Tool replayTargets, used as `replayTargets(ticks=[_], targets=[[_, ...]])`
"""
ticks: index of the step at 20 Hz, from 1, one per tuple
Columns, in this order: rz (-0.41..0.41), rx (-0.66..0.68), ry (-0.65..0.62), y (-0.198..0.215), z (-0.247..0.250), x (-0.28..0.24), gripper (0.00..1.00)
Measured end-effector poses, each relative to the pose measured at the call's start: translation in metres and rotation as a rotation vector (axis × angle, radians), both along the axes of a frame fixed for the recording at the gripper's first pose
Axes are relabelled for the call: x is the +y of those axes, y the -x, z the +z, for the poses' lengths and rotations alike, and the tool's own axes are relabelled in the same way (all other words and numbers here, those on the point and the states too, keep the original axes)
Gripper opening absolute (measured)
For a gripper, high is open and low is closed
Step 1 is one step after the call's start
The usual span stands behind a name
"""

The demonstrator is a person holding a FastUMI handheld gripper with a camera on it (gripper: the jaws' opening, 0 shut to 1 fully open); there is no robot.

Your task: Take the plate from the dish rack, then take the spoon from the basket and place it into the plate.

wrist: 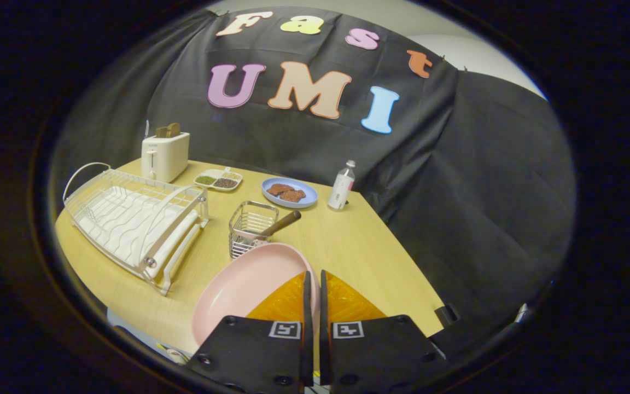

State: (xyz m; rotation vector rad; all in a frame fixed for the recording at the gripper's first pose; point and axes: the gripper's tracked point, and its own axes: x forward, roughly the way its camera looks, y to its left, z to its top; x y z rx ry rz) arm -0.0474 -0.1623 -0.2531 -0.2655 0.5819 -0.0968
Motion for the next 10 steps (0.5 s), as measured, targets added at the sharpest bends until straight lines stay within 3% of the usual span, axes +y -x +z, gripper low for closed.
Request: replayTargets(ticks=[10], targets=[[-0.001, 0.058, -0.081, -0.009, -0.051, -0.033, 0.07]])
